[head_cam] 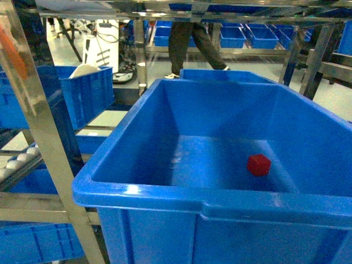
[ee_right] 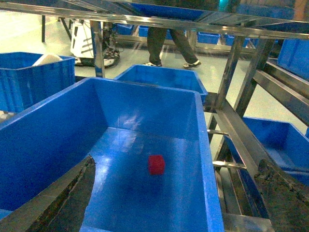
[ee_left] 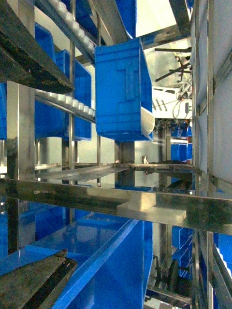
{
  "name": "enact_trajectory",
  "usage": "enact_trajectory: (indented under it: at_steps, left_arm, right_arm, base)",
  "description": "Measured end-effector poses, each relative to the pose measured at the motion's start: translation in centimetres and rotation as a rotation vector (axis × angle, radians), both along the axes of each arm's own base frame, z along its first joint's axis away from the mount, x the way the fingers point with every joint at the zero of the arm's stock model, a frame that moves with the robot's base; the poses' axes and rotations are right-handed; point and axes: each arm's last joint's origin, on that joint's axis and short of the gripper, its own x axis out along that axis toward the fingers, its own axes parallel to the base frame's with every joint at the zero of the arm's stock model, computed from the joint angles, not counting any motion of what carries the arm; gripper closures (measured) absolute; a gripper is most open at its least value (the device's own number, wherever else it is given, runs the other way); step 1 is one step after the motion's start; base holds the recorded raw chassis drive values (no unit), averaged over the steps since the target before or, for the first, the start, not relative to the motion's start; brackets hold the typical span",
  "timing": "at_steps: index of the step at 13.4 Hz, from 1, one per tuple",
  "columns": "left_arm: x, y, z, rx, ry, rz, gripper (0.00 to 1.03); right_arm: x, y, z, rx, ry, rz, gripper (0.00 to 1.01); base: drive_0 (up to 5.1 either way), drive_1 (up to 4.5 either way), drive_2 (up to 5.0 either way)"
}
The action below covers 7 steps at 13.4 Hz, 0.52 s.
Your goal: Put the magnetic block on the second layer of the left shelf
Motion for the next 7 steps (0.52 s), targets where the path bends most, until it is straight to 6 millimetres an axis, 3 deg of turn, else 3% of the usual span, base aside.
enact_trajectory:
  at_steps: [1,2,7]
  left_arm:
    - [0.0,0.0,0.0,0.0,0.0,0.0,0.05]
    - [0.0,0.0,0.0,0.0,0.0,0.0,0.05]
    - [0.0,0.0,0.0,0.0,0.0,0.001,0.05]
  right_arm:
    - [0.0,0.0,-0.1,0.003,0.008,-0.002,0.03]
    - [0.0,-0.2,-0.2,0.038,-0.079,-0.054,0.14]
    - [-1.7,-3.4,-3.4,0.047,-0.1,-0.091,0.84]
  base:
    - [0.0,0.0,0.0]
    - [0.0,0.0,0.0]
    - [0.0,0.0,0.0]
